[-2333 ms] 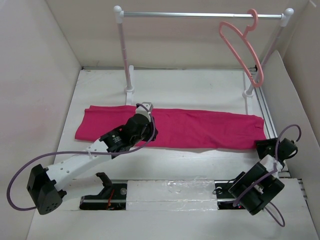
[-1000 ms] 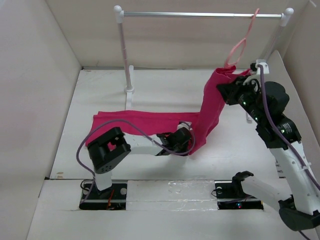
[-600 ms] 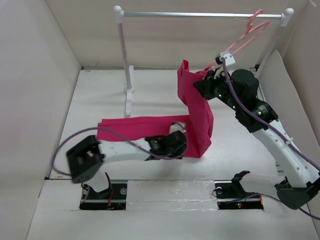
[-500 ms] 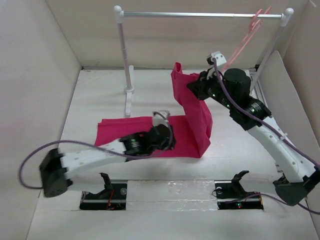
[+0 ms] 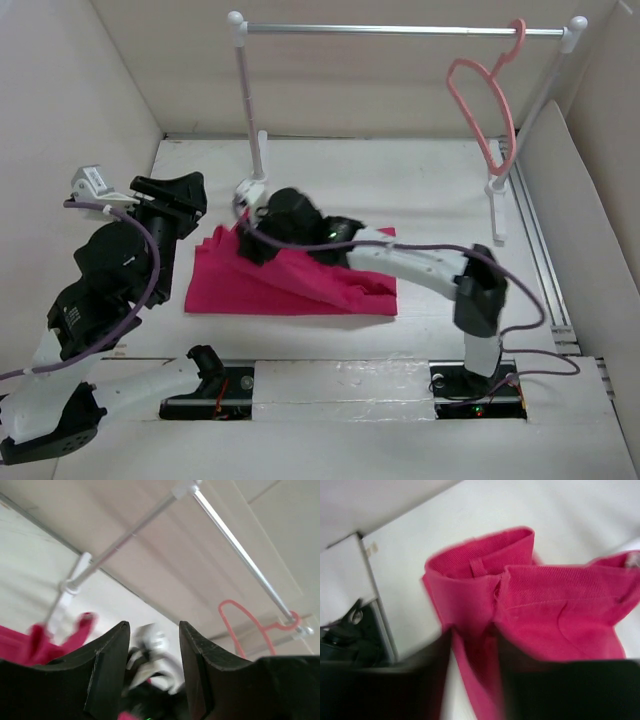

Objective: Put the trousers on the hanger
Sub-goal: Fold the trousers

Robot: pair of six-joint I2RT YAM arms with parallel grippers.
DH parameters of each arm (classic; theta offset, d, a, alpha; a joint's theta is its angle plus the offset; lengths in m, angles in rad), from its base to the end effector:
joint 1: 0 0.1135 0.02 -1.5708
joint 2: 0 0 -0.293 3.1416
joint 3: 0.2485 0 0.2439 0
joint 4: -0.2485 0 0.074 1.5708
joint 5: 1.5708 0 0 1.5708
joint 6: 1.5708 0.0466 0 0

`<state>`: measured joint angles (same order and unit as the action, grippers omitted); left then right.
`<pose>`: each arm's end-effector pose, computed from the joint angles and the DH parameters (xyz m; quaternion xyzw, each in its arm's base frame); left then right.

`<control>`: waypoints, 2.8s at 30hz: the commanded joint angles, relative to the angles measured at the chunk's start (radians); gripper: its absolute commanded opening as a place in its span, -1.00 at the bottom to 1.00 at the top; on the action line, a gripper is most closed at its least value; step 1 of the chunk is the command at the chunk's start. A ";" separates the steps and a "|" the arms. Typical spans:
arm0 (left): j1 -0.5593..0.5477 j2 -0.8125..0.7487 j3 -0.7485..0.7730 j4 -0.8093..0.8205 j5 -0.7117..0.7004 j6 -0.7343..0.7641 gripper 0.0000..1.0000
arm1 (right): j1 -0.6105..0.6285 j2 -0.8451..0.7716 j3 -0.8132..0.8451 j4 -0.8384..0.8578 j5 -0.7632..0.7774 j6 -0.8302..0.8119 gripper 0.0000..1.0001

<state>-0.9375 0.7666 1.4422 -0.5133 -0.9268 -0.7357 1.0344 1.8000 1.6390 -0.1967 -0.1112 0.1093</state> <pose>0.0635 -0.0235 0.5279 -0.2806 0.6105 -0.3122 0.6716 0.2216 0.3828 0.3780 -0.3944 0.7200 0.3464 0.4539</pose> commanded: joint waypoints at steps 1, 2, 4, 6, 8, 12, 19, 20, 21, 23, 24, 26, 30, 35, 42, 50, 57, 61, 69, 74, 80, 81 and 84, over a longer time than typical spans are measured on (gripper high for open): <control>0.000 0.014 -0.019 -0.103 -0.138 -0.007 -0.19 | 0.122 0.163 0.146 0.094 -0.085 -0.049 0.18; 0.000 0.004 -0.028 -0.112 -0.165 -0.019 -0.17 | 0.139 0.267 0.194 0.054 -0.111 -0.056 0.41; 0.000 -0.022 -0.048 -0.140 -0.179 -0.053 -0.17 | 0.159 0.327 0.310 -0.082 -0.160 -0.089 0.51; 0.000 -0.039 -0.063 -0.177 -0.207 -0.106 -0.15 | 0.156 0.302 0.248 -0.107 -0.130 -0.092 0.63; 0.000 -0.058 -0.132 -0.191 -0.205 -0.114 -0.10 | 0.133 0.228 0.135 -0.025 -0.149 -0.089 0.65; 0.000 -0.007 -0.267 -0.173 -0.129 -0.148 -0.02 | 0.061 -0.044 -0.170 0.043 -0.162 -0.066 0.54; 0.338 0.276 -0.532 0.029 0.451 -0.066 0.30 | -0.145 -0.446 -0.737 0.049 -0.122 -0.025 -1.00; 0.341 0.277 -0.533 0.030 0.454 -0.065 0.30 | -0.146 -0.447 -0.739 0.049 -0.130 -0.025 -1.00; 0.433 0.284 -0.595 0.092 0.533 -0.035 0.30 | -0.172 -0.474 -0.770 0.048 -0.140 -0.025 -1.00; 0.676 0.275 -0.641 0.140 0.716 0.049 0.30 | -0.233 -0.540 -0.827 0.027 -0.148 -0.031 -0.77; 0.740 0.269 -0.673 0.169 0.762 0.076 0.30 | -0.244 -0.559 -0.837 -0.016 -0.137 -0.040 -0.55; 0.882 0.322 -0.680 0.167 0.874 0.137 0.45 | -0.289 -0.618 -0.864 -0.076 -0.096 -0.068 0.06; 0.882 0.396 -0.678 0.174 0.878 0.145 0.63 | -0.316 -0.639 -0.900 -0.115 -0.070 -0.086 0.10; 0.882 0.505 -0.652 0.228 0.882 0.153 0.69 | -0.350 -0.611 -0.897 -0.168 -0.056 -0.141 0.11; 0.882 0.640 -0.586 0.243 0.830 0.160 0.31 | -0.341 -0.584 -0.903 -0.208 -0.080 -0.165 0.10; 0.882 0.683 -0.565 0.230 0.737 0.183 -1.00 | -0.329 -0.519 -0.915 -0.171 0.022 -0.169 -0.80; 0.905 0.599 -0.513 0.190 0.701 0.220 -1.00 | -0.329 -0.602 -0.892 -0.242 0.057 -0.207 -1.00; 0.957 0.577 -0.525 0.194 0.717 0.243 -1.00 | -0.329 -0.646 -0.900 -0.309 0.065 -0.217 -1.00; 0.948 0.620 -0.557 0.186 0.965 0.305 0.42 | -0.307 -0.558 -0.878 -0.265 0.005 -0.260 0.22; 0.939 0.689 -0.545 0.199 1.017 0.329 0.32 | -0.286 -0.433 -0.825 -0.248 0.040 -0.284 0.17; 0.939 0.734 -0.552 0.269 1.063 0.314 -0.69 | -0.277 -0.525 -0.823 -0.250 0.189 -0.224 -0.81; 0.939 0.735 -0.554 0.280 1.068 0.311 -0.85 | -0.277 -0.537 -0.829 -0.251 0.197 -0.218 -0.85; 0.956 0.728 -0.556 0.288 1.045 0.297 -1.00 | -0.277 -0.580 -0.864 -0.264 0.197 -0.208 -1.00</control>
<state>0.0078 1.5116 0.8921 -0.2638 0.1108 -0.4286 0.7479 1.2629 0.7712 -0.4797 0.0360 -0.1242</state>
